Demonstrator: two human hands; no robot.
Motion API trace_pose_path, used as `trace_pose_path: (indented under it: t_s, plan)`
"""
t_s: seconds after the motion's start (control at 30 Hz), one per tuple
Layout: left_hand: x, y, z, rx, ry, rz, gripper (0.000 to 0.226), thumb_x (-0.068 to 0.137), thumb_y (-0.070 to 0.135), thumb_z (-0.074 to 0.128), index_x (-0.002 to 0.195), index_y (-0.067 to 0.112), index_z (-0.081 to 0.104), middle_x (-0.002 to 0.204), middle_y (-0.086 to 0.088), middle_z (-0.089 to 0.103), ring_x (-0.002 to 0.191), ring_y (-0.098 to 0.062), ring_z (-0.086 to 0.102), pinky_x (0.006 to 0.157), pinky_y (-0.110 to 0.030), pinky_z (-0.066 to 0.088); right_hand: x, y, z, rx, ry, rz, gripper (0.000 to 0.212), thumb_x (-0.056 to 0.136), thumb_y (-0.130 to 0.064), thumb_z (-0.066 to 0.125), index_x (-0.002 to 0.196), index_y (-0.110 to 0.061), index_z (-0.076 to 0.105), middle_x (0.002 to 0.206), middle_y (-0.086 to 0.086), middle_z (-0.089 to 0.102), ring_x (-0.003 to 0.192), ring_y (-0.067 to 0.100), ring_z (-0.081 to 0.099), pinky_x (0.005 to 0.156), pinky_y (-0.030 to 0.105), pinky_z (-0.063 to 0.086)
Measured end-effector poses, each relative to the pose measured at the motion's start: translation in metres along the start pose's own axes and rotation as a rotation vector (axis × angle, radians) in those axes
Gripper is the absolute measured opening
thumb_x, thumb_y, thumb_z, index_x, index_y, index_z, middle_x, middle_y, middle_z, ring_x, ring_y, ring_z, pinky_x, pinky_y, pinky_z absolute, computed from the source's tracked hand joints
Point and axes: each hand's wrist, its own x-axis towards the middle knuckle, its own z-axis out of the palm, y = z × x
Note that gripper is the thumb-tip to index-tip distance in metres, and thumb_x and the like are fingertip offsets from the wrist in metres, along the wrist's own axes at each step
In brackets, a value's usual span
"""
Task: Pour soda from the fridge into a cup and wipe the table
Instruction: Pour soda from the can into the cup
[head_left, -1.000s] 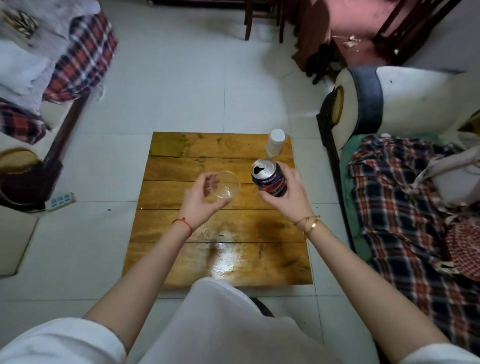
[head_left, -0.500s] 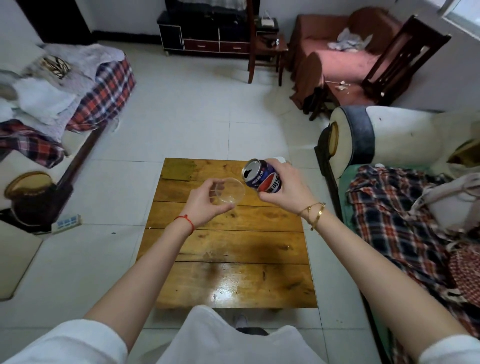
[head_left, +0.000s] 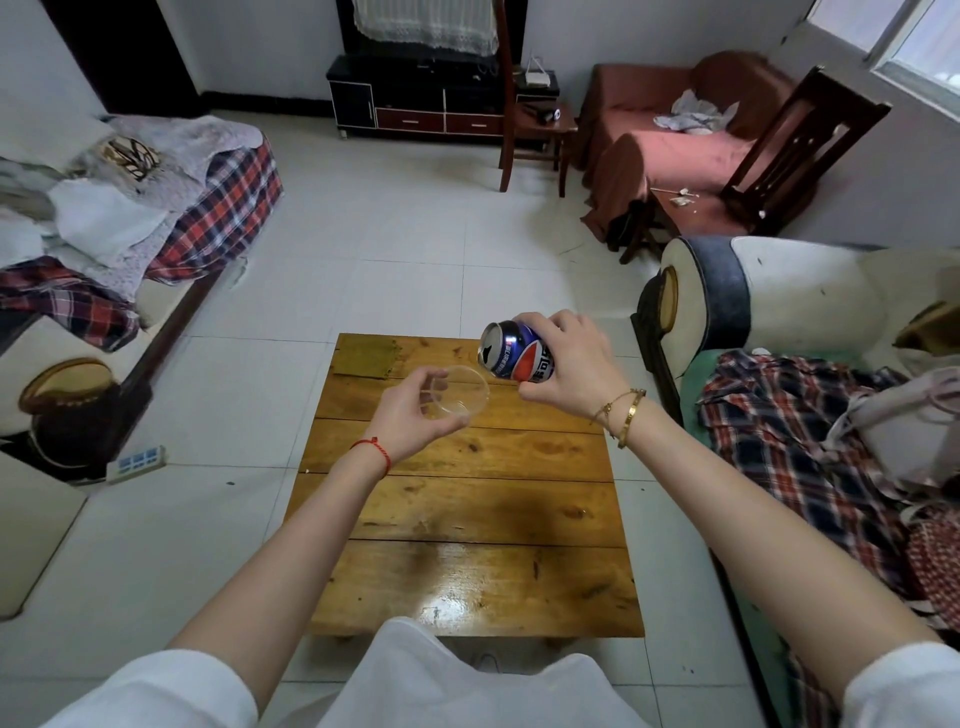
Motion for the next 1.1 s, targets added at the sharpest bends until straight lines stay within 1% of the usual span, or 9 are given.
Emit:
trace_pose_path:
  t_s: [0.13, 0.33, 0.6, 0.73, 0.93, 1.1]
  plan:
    - [0.001, -0.003, -0.002, -0.005, 0.003, -0.005, 0.073, 0.073, 0.032, 0.084, 0.136, 0.017, 0.05, 0.131, -0.002, 0.061, 0.118, -0.019, 0.058, 0.097, -0.033, 0.052, 0.005, -0.002, -0.003, -0.036, 0.002, -0.007, 0.076, 0.071, -0.047, 0.07, 0.138, -0.032, 0.038, 0.117, 0.004, 0.051, 0.11, 0.02, 0.043, 0.091, 0.036, 0.044]
    - [0.004, -0.005, -0.002, -0.007, 0.007, -0.02, 0.074, 0.073, 0.033, 0.084, 0.136, 0.017, 0.05, 0.131, -0.001, 0.061, 0.118, -0.019, 0.058, 0.094, -0.027, 0.049, 0.01, -0.003, -0.009, -0.07, 0.019, -0.021, 0.073, 0.072, -0.046, 0.069, 0.137, -0.032, 0.038, 0.117, 0.004, 0.051, 0.111, 0.02, 0.043, 0.091, 0.035, 0.043]
    - [0.006, -0.005, -0.004, 0.002, 0.014, -0.03, 0.075, 0.071, 0.034, 0.085, 0.135, 0.017, 0.05, 0.131, -0.001, 0.061, 0.119, -0.019, 0.058, 0.096, -0.031, 0.051, 0.015, -0.004, -0.014, -0.093, 0.032, -0.033, 0.072, 0.072, -0.044, 0.069, 0.137, -0.031, 0.04, 0.115, 0.005, 0.051, 0.108, 0.021, 0.043, 0.089, 0.034, 0.041]
    - [0.006, -0.006, -0.005, 0.005, 0.021, -0.035, 0.074, 0.071, 0.034, 0.085, 0.134, 0.017, 0.05, 0.131, -0.001, 0.061, 0.116, -0.016, 0.057, 0.094, -0.029, 0.05, 0.015, -0.004, -0.015, -0.088, 0.026, -0.03, 0.072, 0.072, -0.043, 0.069, 0.137, -0.031, 0.04, 0.115, 0.004, 0.05, 0.109, 0.021, 0.042, 0.089, 0.033, 0.039]
    - [0.006, -0.006, -0.003, 0.004, 0.02, -0.042, 0.075, 0.071, 0.037, 0.085, 0.134, 0.018, 0.05, 0.131, -0.001, 0.061, 0.119, -0.019, 0.058, 0.096, -0.033, 0.052, 0.014, -0.003, -0.015, -0.101, 0.021, -0.033, 0.072, 0.073, -0.044, 0.068, 0.137, -0.031, 0.039, 0.115, 0.004, 0.05, 0.108, 0.02, 0.042, 0.088, 0.033, 0.039]
    - [0.006, -0.004, -0.003, 0.013, 0.013, -0.04, 0.075, 0.072, 0.034, 0.085, 0.135, 0.016, 0.049, 0.132, -0.002, 0.06, 0.12, -0.021, 0.057, 0.098, -0.036, 0.052, 0.013, -0.001, -0.014, -0.098, 0.022, -0.025, 0.072, 0.073, -0.045, 0.068, 0.137, -0.031, 0.039, 0.115, 0.005, 0.051, 0.108, 0.02, 0.042, 0.089, 0.034, 0.041]
